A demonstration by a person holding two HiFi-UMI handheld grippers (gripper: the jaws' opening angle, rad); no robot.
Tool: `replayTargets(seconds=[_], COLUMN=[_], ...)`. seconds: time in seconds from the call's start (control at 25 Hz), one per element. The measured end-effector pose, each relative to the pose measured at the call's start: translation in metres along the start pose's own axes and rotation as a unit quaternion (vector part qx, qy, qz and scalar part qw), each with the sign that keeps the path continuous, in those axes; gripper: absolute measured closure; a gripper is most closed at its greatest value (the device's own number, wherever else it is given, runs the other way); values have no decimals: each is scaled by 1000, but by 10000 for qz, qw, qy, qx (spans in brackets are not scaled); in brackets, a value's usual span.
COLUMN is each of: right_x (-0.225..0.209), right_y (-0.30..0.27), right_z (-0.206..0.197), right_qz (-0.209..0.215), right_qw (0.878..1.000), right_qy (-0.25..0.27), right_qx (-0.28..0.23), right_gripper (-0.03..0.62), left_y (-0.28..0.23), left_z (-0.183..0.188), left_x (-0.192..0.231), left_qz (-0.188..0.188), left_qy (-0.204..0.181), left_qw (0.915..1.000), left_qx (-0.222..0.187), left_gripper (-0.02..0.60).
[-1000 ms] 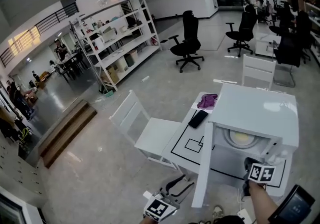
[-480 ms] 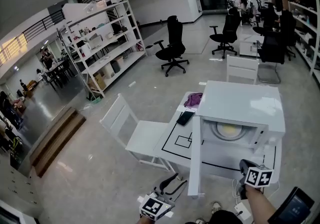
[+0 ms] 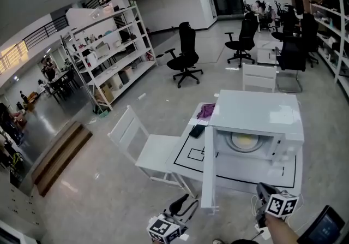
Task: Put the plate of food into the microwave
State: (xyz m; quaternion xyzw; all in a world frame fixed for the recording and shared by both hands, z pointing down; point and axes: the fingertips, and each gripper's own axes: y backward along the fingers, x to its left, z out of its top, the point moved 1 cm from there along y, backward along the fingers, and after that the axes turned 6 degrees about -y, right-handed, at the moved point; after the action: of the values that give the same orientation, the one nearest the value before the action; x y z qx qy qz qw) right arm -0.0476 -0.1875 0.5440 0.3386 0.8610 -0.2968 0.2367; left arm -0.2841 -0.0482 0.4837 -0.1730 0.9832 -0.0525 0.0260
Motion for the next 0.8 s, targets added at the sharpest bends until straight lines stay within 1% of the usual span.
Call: replayTargets(seconds=[0.16, 0.2, 0.28, 0.36, 0.48, 0.8], right_x=[10, 11, 13, 13, 12, 10], right_y=[19, 24, 33, 43, 55, 72], right_z=[-6, -7, -8, -10, -15, -21], right_qz=[231, 276, 349, 408, 478, 588], right_qw=[9997, 9996, 9993, 9990, 9986, 9977], right_qy=[53, 75, 119, 182, 226, 308], right_qx=[14, 27, 47, 59, 87, 145], right_gripper=[592, 592, 592, 592, 592, 592], left_y=[15, 18, 24, 28, 34, 38], left_z=[-7, -8, -10, -12, -11, 1], left_x=[-9, -10, -14, -19, -29, -49], left_qz=[229, 323, 518, 662, 781, 806], left_qy=[311, 381, 515, 628, 653, 518], left_qw=[9992, 9987, 9973, 9958, 9947, 9952], left_qx=[-76, -90, -102, -124, -141, -191], left_gripper=[399, 432, 462, 511, 569, 575])
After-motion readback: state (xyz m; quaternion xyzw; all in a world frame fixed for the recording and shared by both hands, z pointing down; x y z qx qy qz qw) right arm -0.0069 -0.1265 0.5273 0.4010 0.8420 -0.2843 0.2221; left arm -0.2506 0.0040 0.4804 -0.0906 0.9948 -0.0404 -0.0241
